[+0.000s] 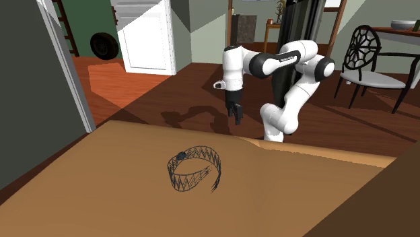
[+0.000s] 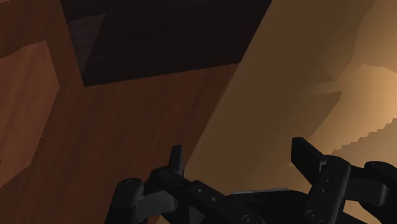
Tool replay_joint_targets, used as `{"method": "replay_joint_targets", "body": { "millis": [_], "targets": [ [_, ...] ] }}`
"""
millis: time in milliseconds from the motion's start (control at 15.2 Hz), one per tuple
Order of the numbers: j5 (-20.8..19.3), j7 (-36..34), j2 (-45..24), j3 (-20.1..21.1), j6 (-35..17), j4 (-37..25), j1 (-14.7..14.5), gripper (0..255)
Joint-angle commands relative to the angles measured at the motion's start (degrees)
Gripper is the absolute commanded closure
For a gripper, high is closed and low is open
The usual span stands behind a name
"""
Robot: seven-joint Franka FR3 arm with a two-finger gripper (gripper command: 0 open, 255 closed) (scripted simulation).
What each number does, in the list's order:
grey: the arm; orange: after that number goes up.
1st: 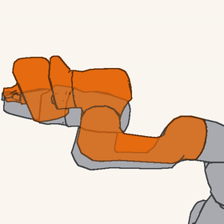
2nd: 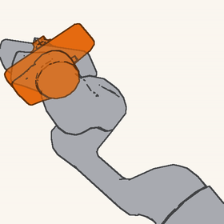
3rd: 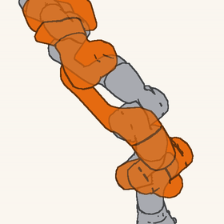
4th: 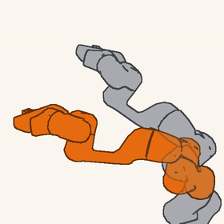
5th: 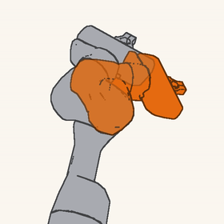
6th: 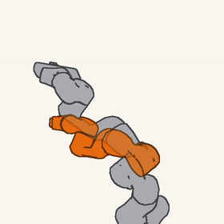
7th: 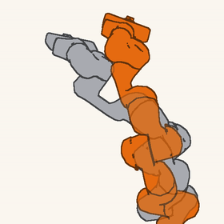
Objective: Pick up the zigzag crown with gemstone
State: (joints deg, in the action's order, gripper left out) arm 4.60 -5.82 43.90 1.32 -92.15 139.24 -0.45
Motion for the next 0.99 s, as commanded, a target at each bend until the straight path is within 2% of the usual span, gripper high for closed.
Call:
{"method": "replay_joint_targets", "body": {
  "millis": [0,462,924],
  "targets": [
    [0.0,0.0,0.0,0.0,0.0,0.0,0.0,0],
    [1.9,-4.5,-14.9,4.3,-2.7,-12.7,-1.4,0],
    [1.4,-9.3,-29.9,8.0,-2.3,-28.6,-2.3,0]
  ]
}}
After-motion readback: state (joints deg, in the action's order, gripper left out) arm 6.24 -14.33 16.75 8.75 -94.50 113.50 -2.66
